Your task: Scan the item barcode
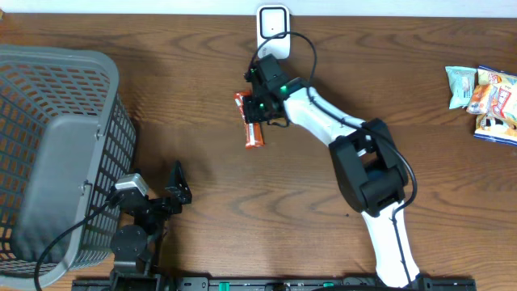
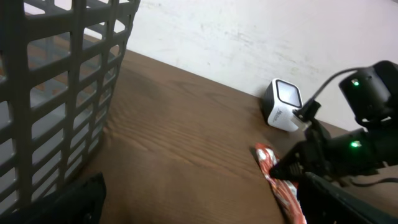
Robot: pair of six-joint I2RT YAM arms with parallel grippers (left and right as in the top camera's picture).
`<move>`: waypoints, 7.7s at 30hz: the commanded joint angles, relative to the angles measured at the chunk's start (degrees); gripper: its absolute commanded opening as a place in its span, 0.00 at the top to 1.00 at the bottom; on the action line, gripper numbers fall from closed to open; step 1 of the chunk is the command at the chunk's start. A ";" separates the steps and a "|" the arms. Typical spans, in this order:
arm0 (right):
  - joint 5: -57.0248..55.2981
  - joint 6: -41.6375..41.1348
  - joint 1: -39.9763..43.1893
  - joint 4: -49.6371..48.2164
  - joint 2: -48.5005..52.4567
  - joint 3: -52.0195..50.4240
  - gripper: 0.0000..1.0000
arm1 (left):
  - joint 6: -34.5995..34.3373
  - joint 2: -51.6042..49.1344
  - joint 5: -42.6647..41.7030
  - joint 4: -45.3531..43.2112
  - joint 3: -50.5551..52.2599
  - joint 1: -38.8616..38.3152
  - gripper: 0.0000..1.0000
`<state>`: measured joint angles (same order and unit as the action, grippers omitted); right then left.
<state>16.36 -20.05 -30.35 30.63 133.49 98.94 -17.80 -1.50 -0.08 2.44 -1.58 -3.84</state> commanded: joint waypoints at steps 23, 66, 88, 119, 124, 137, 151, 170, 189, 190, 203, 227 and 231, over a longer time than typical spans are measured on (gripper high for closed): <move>11.74 -2.56 7.17 27.12 -32.13 -5.14 0.99 | -0.09 0.15 0.57 1.75 1.36 0.24 0.02; -32.57 38.40 -5.42 -60.76 -42.64 -41.03 0.99 | -0.09 0.15 0.57 1.75 1.36 0.24 0.02; -35.36 70.55 1.44 -82.51 4.57 5.42 0.99 | -0.09 0.15 0.57 1.75 1.36 0.24 0.02; -64.17 64.13 2.21 -55.25 3.10 16.24 0.99 | -0.09 0.15 0.57 1.73 1.36 0.24 0.02; -79.82 63.41 4.66 -43.15 -6.91 16.24 0.99 | -0.09 0.15 0.57 1.75 1.36 0.24 0.02; -83.12 -13.92 20.87 46.18 -18.40 16.17 0.99 | -0.09 0.15 0.59 1.75 1.36 0.24 0.02; -54.01 -14.62 46.84 26.97 -18.05 -11.43 0.99 | -0.09 0.15 0.59 1.75 1.36 0.24 0.02; 6.32 15.30 56.15 26.12 -46.16 -10.75 0.01 | -0.09 0.15 0.59 1.75 1.36 0.24 0.02; 4.11 15.89 55.49 38.38 -82.90 -10.84 0.01 | -0.09 0.15 0.57 1.75 1.36 0.24 0.02; 3.56 16.55 54.90 39.45 -83.95 -11.02 0.01 | -0.09 0.15 0.57 1.75 1.36 0.24 0.02; 0.37 19.85 45.48 16.31 -107.10 -37.35 0.01 | -0.09 0.15 0.57 1.75 1.36 0.24 0.02; -6.62 12.02 38.12 -35.12 -133.22 -97.04 0.01 | -0.09 0.15 0.59 1.75 1.36 0.24 0.02; -8.13 11.34 38.10 -30.93 -133.22 -98.62 0.01 | -0.09 0.15 0.57 1.75 1.36 0.24 0.02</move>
<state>11.14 -6.13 8.32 -1.72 0.91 0.95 -17.78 -1.50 -0.05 2.44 -1.58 -3.84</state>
